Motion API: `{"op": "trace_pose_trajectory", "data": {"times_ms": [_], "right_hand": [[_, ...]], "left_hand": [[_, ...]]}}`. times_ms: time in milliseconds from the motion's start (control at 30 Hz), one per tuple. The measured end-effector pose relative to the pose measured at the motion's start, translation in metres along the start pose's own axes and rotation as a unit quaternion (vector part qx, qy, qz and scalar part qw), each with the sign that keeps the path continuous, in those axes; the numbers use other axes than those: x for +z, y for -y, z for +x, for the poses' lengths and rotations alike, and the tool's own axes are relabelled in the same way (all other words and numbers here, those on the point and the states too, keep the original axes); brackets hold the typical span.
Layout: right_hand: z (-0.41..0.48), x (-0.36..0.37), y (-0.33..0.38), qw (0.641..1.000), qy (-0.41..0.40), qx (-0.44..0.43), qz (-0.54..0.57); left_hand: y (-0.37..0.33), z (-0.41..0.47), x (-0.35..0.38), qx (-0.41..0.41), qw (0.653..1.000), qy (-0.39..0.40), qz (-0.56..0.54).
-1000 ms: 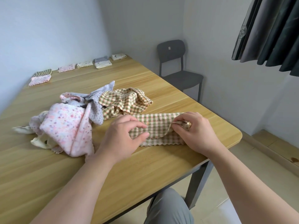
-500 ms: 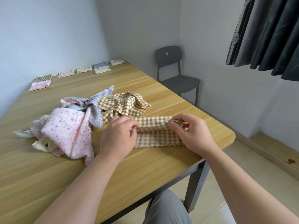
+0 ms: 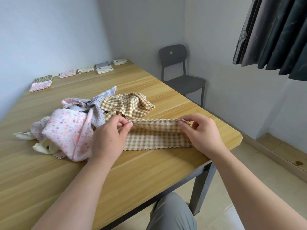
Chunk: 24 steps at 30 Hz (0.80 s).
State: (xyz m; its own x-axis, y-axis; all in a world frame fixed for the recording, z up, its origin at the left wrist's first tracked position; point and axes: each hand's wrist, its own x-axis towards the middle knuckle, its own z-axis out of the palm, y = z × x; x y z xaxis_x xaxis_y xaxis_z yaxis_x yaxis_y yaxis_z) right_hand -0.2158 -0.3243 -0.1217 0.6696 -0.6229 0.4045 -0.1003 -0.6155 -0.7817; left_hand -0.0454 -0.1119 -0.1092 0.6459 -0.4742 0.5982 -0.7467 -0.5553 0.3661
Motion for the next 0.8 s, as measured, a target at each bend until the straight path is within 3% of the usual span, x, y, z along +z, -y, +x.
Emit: {"op": "trace_pose_trajectory", "data": {"times_ms": [100,233,367,467,633,800], "right_hand": [[0.0,0.0,0.0,1.0,-0.003,0.02,0.021],[0.001,0.0,-0.001,0.999,-0.007,0.027,0.038],[0.0,-0.002,0.001,0.998,-0.012,0.034,0.054],[-0.001,-0.004,0.003,0.995,-0.006,0.049,0.088],[-0.002,-0.004,0.012,0.992,-0.007,0.066,0.105],[-0.002,-0.004,0.01,0.993,0.01,0.069,0.09]], "left_hand": [[0.001,0.0,-0.001,-0.022,0.999,0.003,-0.026],[-0.003,-0.002,0.0,-0.092,0.985,-0.002,-0.143],[-0.001,0.002,0.003,-0.156,0.953,0.006,-0.26],[-0.002,0.005,0.0,-0.24,0.905,-0.002,-0.35],[0.008,0.006,0.0,-0.317,0.88,0.053,-0.349],[0.004,0.006,-0.001,-0.3,0.898,0.083,-0.312]]}}
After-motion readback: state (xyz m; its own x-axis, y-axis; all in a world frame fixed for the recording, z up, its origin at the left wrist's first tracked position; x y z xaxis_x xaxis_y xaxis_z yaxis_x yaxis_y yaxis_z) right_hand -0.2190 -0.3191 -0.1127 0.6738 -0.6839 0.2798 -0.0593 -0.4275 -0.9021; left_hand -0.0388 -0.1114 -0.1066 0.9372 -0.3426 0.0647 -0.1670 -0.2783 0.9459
